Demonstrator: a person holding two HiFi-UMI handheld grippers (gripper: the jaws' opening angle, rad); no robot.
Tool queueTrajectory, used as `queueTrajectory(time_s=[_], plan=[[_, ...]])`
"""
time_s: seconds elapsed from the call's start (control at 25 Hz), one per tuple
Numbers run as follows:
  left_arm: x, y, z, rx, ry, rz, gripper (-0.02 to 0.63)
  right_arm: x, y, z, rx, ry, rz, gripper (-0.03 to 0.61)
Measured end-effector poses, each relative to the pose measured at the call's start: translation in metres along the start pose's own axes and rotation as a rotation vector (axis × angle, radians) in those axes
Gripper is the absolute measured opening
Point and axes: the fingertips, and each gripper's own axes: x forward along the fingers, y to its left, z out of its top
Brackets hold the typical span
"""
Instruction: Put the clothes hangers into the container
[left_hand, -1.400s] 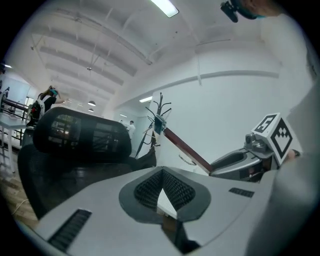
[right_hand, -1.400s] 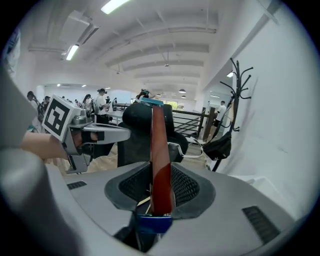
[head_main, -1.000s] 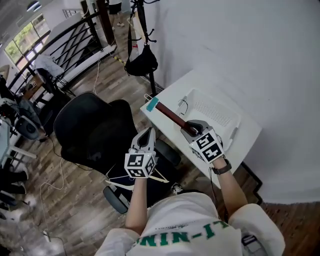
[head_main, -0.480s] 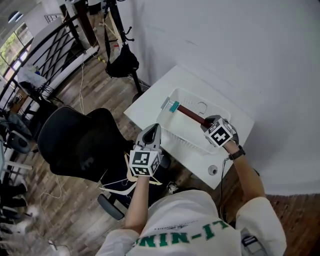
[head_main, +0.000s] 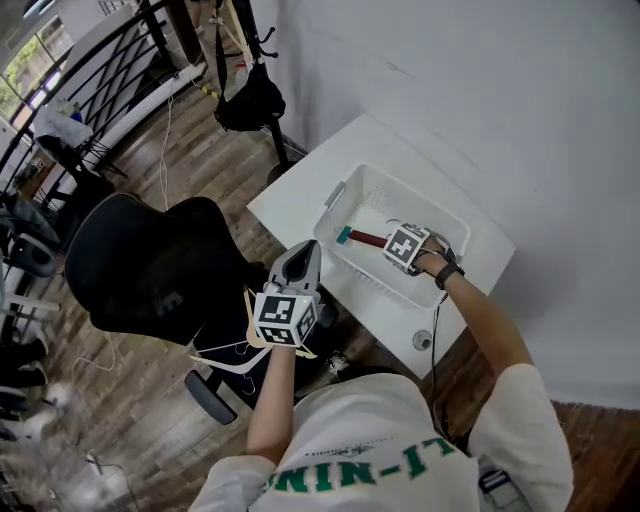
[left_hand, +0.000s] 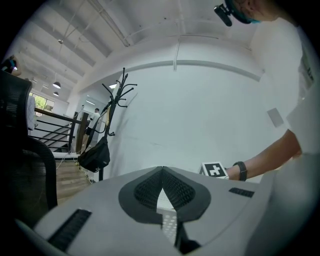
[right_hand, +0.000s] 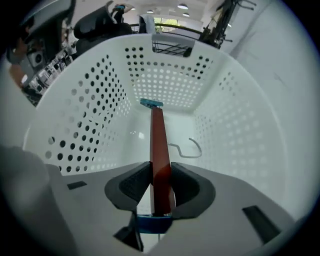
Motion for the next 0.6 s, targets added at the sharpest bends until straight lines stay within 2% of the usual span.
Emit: queueTrajectory(time_s=[0.2,0.48,0.52,0.6], plan=[[-0.006,0.017,-0.007,-0.012,0.003,0.044,0.012,0.064,0.007,-0.005,0.071,0.043,0.135,0.141],[-0.014,0.036,-0.02,-0.035,0.017,0.084,0.012,0.091,0.012,-0.007,0.087,0.061,0.226,0.146],[-0.015,0.036,-0.021,-0.033,0.02,0.085,0.012,0.094,0.012,-0.008,0.109,0.066,0.234,0.168],[-0.014,0.033,-0.021,-0.021,0.031,0.077,0.012,0.104,0.015,-0.018,0.133,0.105,0.239,0.302]])
